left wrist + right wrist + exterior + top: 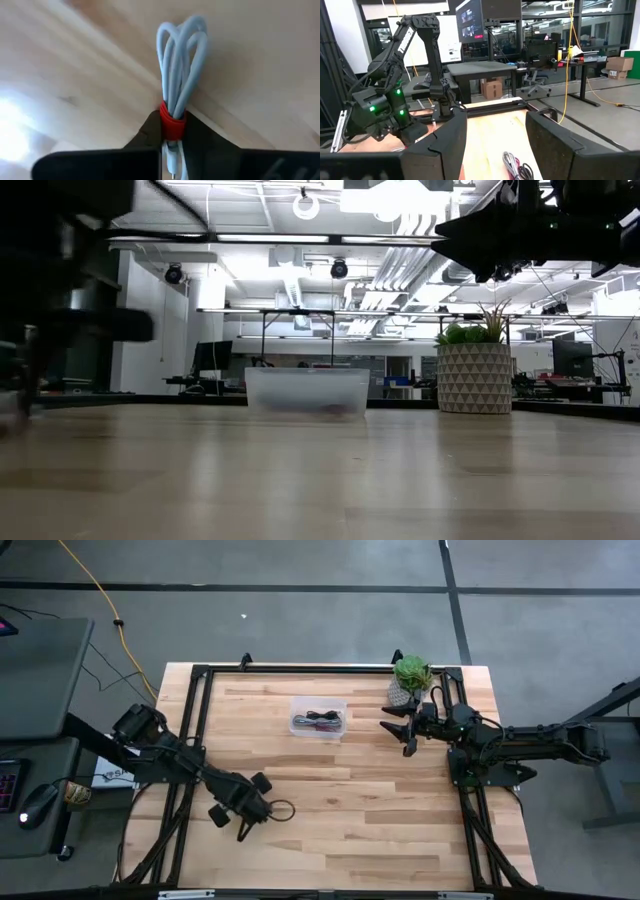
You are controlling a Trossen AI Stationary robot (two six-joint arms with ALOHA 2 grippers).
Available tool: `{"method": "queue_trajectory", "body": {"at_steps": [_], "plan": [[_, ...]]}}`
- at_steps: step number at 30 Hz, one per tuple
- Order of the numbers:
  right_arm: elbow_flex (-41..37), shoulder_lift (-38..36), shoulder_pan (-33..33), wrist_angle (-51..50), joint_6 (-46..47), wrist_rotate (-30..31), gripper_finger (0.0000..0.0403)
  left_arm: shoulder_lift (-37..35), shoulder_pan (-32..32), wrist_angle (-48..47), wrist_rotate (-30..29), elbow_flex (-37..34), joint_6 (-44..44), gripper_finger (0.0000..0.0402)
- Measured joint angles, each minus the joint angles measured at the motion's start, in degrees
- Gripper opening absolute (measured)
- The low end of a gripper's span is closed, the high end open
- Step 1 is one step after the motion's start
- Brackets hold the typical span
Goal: Pick and place USB-C Cables
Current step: Put the white charger cable into the transparent bin
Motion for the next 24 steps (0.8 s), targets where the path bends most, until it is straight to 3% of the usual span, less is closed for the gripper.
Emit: {"method": "queue_trajectory", "body": {"at_steps": [6,11,14,19,24], "plan": [[0.0,-0.01,-0.01,-0.28,0.0,0.0,0.0195,-6.03,3.84,0.71,-3.38,3.9,1.43,0.0009],[0.0,0.0,0.01,-1.54,0.0,-0.04,0.0195,-16.04,9.52,6.81,-4.52,4.1,4.09,0.0005],[0.0,-0.02,0.0,-1.48,0.0,-0.06,0.0195,-22.41,14.96,15.38,-2.34,2.26,6.93,0.0003],[0.0,-0.02,-0.01,-1.38,0.0,-0.09,0.0195,-29.39,26.33,36.52,7.89,-5.08,9.21,0.0001],[0.02,0.09,0.01,-1.4,0.22,-0.09,0.0195,-27.17,36.19,58.54,14.3,-12.62,6.63,0.0001]]}}
